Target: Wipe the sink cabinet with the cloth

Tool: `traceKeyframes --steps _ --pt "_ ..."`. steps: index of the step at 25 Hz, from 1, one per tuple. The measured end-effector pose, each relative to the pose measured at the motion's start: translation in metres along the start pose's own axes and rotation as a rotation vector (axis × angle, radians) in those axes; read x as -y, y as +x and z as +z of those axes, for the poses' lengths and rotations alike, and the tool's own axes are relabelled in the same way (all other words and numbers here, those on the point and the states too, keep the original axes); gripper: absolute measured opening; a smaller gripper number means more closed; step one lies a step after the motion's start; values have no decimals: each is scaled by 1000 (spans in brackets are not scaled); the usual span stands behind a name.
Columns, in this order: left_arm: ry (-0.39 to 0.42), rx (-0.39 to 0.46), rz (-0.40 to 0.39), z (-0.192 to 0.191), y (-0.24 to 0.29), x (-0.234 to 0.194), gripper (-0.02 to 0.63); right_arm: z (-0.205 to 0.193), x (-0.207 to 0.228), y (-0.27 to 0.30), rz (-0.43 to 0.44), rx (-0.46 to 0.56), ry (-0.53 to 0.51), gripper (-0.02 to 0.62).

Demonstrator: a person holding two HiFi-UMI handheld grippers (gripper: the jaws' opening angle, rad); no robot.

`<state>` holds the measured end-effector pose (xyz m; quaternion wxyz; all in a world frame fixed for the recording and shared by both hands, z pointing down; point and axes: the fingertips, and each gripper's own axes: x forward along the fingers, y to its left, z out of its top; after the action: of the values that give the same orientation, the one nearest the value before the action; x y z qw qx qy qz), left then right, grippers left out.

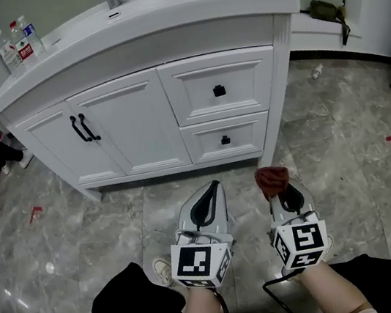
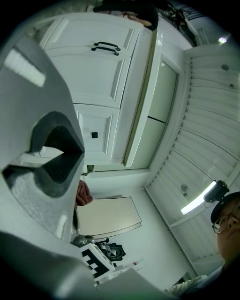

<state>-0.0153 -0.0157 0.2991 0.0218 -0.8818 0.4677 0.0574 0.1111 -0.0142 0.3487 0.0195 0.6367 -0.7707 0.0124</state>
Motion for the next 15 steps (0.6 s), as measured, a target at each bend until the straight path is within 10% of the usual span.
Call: traceKeyframes --steps 15 --pt "54 2 -51 15 -102 44 0 10 -43 -108 -18 26 35 78"
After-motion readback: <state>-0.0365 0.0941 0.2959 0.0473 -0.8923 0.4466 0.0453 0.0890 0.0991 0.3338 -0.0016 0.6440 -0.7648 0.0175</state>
